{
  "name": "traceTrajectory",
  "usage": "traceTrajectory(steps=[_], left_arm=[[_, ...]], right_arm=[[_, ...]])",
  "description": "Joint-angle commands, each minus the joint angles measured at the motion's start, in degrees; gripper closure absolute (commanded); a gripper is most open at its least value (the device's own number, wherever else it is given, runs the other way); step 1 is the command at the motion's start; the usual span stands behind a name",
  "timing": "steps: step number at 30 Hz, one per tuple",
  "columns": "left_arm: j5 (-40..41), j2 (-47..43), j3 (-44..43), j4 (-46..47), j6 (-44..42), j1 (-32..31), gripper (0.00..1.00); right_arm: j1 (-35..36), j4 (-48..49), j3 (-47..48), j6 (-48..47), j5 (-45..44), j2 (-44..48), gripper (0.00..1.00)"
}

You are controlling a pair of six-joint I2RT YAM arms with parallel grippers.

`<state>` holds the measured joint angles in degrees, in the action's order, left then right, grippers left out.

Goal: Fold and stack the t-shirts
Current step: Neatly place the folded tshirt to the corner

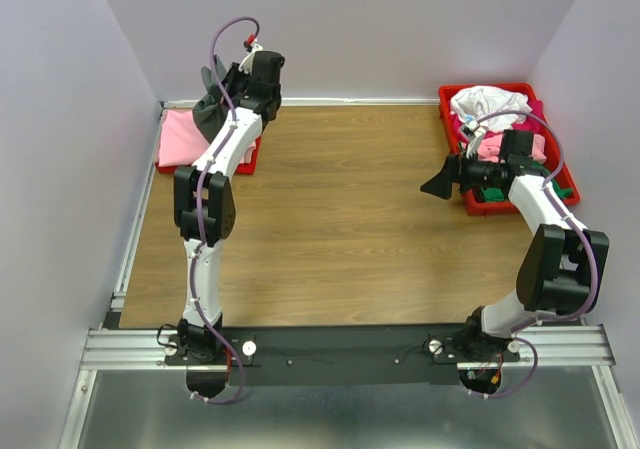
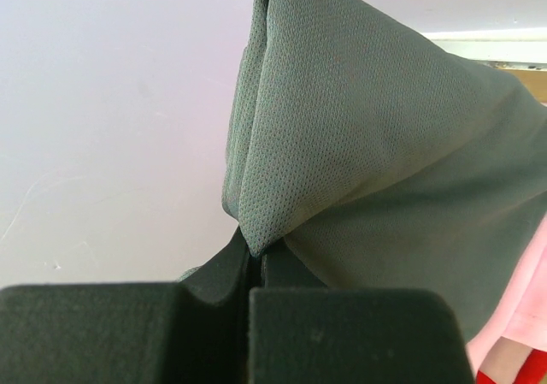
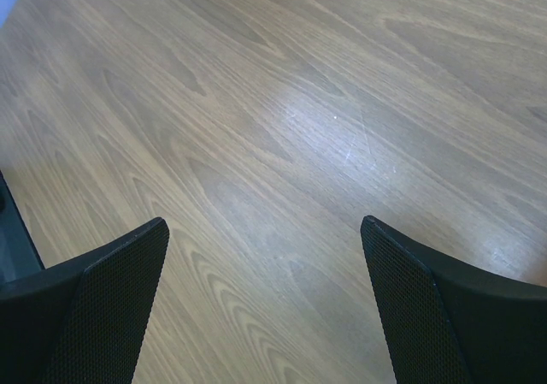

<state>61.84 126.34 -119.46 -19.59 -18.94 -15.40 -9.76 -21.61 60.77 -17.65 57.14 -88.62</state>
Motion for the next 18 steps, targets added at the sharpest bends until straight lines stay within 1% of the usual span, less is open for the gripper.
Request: traceTrajectory(steps=[1,11,18], left_arm=[[-0.67,-4.35,-1.57,-0.71,1.45,-1.56,1.0],[0.65,-5.76,-1.48,-2.55,2.15,-4.2,1.0],[1.61,-5.41,-4.46,-4.49,2.24,-6.48,1.0]], right_arm=[[-0.44,-1.51,0.05,-0.98,1.57,-0.68,0.0],[-0.44,-1.77,0.05,-1.25,1.74,-0.33,0.0],[-0.44,-1.86,0.05,-1.42,2.09,0.11,0.0]])
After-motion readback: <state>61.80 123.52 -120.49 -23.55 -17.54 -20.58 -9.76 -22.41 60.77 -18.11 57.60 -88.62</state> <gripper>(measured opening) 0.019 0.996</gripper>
